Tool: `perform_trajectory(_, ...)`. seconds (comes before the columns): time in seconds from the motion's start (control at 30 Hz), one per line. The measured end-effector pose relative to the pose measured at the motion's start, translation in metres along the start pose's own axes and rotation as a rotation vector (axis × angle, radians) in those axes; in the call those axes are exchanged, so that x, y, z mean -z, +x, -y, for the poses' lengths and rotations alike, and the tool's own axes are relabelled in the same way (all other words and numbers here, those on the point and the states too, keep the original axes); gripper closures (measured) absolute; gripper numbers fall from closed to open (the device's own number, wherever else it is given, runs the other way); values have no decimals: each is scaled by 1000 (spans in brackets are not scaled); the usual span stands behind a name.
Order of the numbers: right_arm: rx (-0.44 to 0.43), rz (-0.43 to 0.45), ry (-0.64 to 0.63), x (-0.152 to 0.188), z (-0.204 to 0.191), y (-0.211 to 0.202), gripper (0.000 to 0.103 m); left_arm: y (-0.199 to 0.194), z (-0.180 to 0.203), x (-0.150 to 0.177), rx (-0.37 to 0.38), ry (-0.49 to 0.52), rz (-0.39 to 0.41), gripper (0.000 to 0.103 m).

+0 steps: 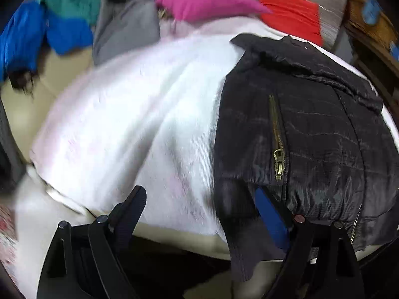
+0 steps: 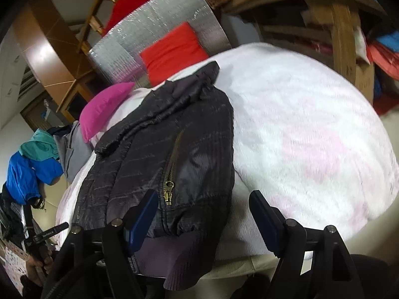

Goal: Fold large clothes
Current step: 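Grasp the jacket's ribbed hem with both grippers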

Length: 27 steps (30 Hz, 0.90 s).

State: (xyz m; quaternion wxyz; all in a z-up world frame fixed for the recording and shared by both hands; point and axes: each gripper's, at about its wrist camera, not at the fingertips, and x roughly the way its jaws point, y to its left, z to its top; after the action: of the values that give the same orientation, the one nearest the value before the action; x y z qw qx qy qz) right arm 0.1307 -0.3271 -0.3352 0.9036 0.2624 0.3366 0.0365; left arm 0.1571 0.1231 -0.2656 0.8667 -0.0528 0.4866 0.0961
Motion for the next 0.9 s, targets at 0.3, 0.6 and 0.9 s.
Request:
perform_trajectory(0.3, -30, -52, 59, -1, 6, 14, 25, 18, -6, 13, 161, -76, -72, 14)
perform_trajectory(0.6, -64, -99, 106, 0, 8, 25, 25, 19, 10, 16, 201, -15, -62, 15)
perform_trajectory(0.9, -52, -161, 106, -2, -3, 57, 25, 25, 20, 18, 303, 16, -46, 15)
